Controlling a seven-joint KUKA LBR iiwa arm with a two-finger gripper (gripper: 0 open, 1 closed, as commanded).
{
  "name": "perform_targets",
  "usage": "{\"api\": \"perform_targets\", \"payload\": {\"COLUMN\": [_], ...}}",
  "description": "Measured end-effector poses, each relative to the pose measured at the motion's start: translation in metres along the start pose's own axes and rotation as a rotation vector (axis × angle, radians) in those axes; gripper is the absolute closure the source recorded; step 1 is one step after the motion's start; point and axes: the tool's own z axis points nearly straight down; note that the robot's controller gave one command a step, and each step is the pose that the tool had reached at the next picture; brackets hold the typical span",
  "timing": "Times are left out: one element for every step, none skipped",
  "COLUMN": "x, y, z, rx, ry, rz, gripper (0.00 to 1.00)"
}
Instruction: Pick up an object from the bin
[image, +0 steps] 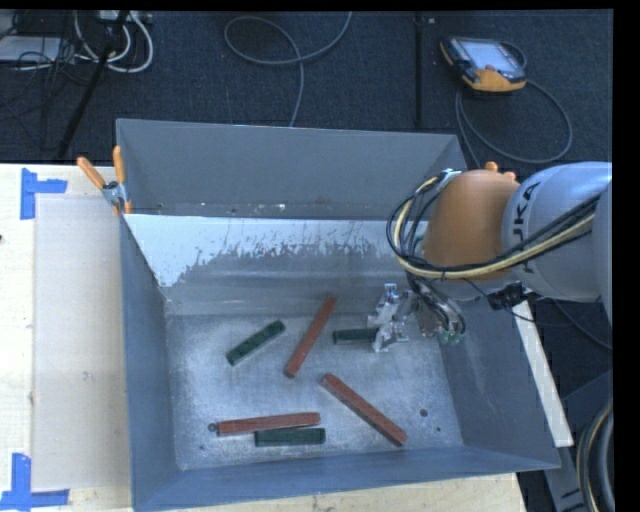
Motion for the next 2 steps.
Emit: {"api": "perform_targets", "payload": {"x": [0.000, 0.000], "y": [0.000, 0.004], "z": [0.000, -0.157], "rx": [0.000, 0.000], "ry": [0.000, 0.021], "rz": [-0.001, -0.022], "gripper": [1.00, 1.00]}}
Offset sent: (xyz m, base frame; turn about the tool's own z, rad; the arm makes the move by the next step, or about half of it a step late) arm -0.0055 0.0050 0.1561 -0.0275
